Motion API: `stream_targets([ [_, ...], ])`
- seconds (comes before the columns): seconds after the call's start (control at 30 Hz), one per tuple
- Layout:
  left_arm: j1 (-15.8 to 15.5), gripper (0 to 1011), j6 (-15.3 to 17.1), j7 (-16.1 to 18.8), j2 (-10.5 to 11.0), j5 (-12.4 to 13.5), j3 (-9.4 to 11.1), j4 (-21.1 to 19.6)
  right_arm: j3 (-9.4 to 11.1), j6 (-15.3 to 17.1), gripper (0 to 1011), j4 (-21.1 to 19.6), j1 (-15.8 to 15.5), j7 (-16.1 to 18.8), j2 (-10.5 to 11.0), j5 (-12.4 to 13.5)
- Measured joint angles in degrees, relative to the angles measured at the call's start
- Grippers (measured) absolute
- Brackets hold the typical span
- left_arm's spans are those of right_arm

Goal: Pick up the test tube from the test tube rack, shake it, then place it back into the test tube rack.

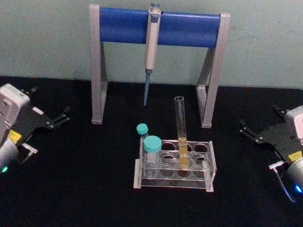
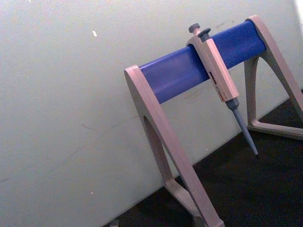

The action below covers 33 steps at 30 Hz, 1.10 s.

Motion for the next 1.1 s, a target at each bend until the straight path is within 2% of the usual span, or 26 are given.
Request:
stream_targets([
  [1.1,0.0,1001,0.0,0.0,0.0,0.0,0.0,0.0,0.0,0.0,1000,0.0,0.0,0.0,0.0,0.0],
])
